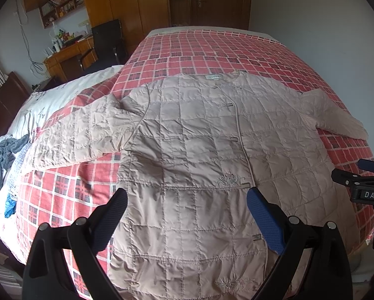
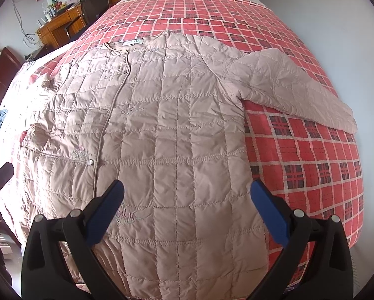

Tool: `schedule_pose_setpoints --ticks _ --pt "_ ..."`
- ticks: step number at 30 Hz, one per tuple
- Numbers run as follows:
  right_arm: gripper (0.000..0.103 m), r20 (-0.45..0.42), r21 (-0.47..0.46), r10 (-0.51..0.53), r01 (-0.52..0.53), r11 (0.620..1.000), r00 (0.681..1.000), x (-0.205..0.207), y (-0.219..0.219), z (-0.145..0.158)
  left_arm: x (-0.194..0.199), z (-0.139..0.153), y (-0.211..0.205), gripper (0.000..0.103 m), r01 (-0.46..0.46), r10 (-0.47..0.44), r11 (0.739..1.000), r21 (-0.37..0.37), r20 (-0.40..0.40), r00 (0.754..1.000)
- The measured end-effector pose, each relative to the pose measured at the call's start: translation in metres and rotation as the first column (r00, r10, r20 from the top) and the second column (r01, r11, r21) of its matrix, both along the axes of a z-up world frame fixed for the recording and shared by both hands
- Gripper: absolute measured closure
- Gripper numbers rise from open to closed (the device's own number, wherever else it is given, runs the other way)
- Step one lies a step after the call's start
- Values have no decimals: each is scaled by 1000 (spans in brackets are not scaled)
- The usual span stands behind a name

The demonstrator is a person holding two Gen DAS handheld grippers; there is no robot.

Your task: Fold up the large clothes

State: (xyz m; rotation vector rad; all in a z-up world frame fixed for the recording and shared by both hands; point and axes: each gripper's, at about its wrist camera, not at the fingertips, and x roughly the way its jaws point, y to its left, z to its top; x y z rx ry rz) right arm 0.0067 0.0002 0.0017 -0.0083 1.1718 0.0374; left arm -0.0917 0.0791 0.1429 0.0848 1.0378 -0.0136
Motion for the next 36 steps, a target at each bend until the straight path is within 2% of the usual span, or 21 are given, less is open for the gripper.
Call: schedule_pose_setpoints --ticks 36 --pt "3 6 3 -1 1 1000 1000 3 -1 -1 2 -1 1 7 -2 2 1000 6 0 1000"
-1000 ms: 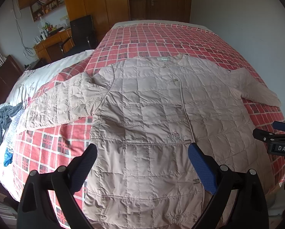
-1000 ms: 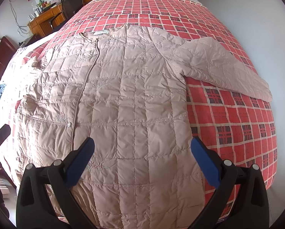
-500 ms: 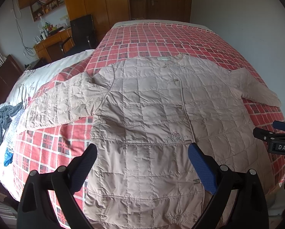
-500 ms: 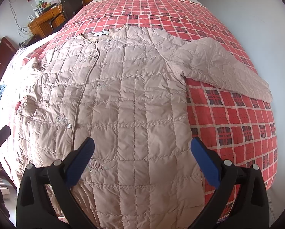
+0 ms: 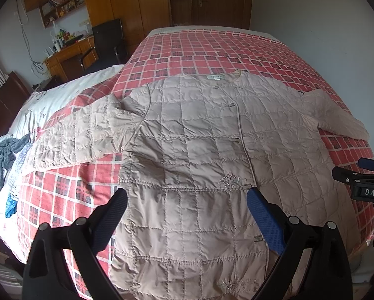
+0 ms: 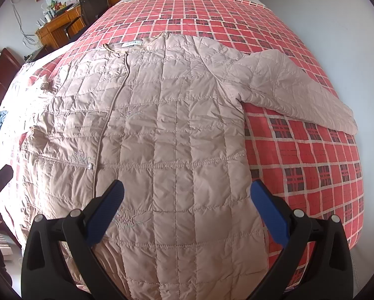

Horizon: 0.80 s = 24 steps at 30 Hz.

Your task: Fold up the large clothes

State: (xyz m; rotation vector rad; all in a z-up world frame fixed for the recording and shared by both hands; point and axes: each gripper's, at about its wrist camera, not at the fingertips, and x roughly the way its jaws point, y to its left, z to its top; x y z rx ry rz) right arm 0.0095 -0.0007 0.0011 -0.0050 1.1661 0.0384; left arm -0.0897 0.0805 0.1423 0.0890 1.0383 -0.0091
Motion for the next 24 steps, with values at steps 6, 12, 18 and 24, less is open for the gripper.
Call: schedule_pose_setpoints --ticks 6,12,18,24 --pt "3 -2 1 -1 1 1000 1000 0 0 0 1 0 0 7 0 0 1000 0 -1 1000" --pt "3 -5 2 -1 1 1000 1000 4 -2 -2 2 -1 -1 7 1 -1 1000 0 -1 1000" --pt "3 20 76 -50 48 996 999 16 -31 -5 17 -8 2 7 -12 10 998 -66 -34 999" --pt "3 -47 191 -289 293 937 956 59 -149 -22 46 -10 -11 7 -14 13 996 -83 -7 1000"
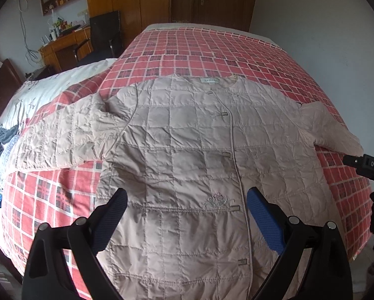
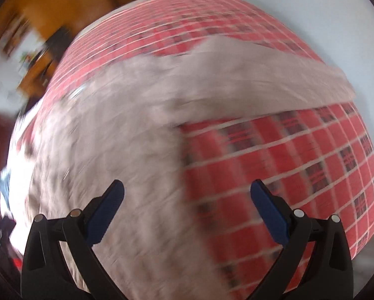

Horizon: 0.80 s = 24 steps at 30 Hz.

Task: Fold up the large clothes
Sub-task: 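Grasp the jacket sleeve cuff with the right gripper and lift it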

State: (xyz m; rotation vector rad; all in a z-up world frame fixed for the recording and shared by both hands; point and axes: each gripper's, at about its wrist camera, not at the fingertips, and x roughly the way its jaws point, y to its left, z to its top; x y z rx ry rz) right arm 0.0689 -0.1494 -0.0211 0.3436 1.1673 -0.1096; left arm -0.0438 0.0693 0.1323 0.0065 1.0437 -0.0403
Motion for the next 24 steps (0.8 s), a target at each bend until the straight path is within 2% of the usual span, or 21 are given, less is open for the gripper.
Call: schedule_pose_setpoints --ticks 5,10,13,16,20,24 --pt "3 -69 -14 -212 212 977 975 39 -115 -33 28 -6 -16 7 -11 11 1000 3 20 1000" --pt "4 -128 42 -338 346 937 932 59 -198 -67 42 -11 -23 7 -27 27 999 -26 2 1000" --pt "4 -142 85 -395 409 909 908 61 -232 -80 43 -15 -26 7 -24 24 1000 -11 -4 1000" --pt "4 -152 149 -425 446 883 892 63 -253 -91 43 -18 -27 7 -30 30 1000 -1 -16 999" --pt "5 -143 180 -454 474 862 879 69 -270 -99 44 -20 -26 7 -41 41 999 3 -21 999" --pt "35 -133 107 -471 485 868 872 75 -274 -94 45 -21 -26 7 -37 37 999 6 -20 999"
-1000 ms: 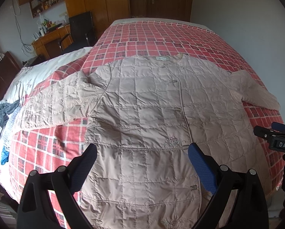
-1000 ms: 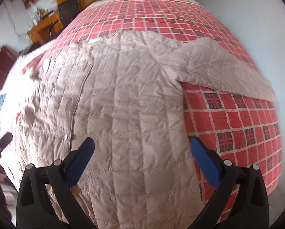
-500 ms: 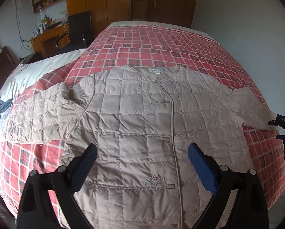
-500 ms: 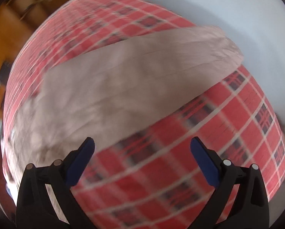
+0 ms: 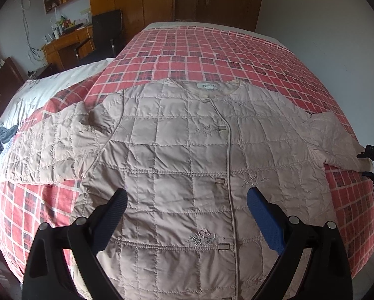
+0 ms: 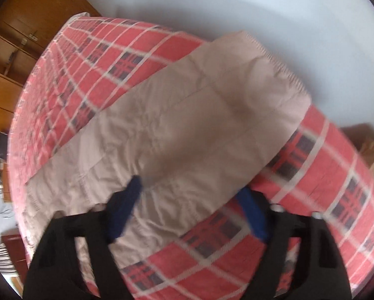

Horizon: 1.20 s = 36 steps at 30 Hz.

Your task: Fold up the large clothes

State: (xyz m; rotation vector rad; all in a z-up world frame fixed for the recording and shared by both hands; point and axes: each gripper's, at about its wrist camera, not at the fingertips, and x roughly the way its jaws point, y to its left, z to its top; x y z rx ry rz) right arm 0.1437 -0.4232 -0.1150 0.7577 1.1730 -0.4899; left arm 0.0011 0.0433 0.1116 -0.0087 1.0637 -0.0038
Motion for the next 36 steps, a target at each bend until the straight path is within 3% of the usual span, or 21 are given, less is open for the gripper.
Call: schedule_pose_setpoints --ticks 1,2,5,6,12,17,21,26,33,36 --pt "39 -1 -7 -1 1 1000 1000 1 -2 1 0 0 0 7 2 -2 1000 1 0 1000" --pt "50 -3 -18 2 -2 1000 1000 2 -3 2 1 0 0 7 4 -4 1000 2 1 1000" --pt "91 41 14 20 -20 1000 999 6 -6 6 2 -1 0 7 3 -3 1000 1 -1 1000" --pt "94 54 20 18 -19 1000 998 5 -6 9 2 -1 0 7 3 -3 1000 -1 -1 1000" --pt "98 161 -71 58 -47 996 985 -1 17 50 6 -3 6 7 -4 4 1000 -26 -11 1000" --pt "98 296 -126 195 -164 978 935 12 73 97 11 -5 23 7 -19 18 996 -88 -14 1000" --pt "98 372 -145 333 -300 943 866 21 131 125 15 -8 39 7 -70 68 993 -96 -19 998" --pt "98 429 -164 500 -480 862 752 31 216 145 18 -17 55 7 -122 121 991 -54 -32 992" --pt "98 422 -222 690 -671 708 588 20 326 153 21 -20 71 7 -136 126 975 -175 -67 990" --pt "98 381 -226 739 -720 657 555 21 367 141 24 -18 72 7 -130 121 970 -204 -61 991"
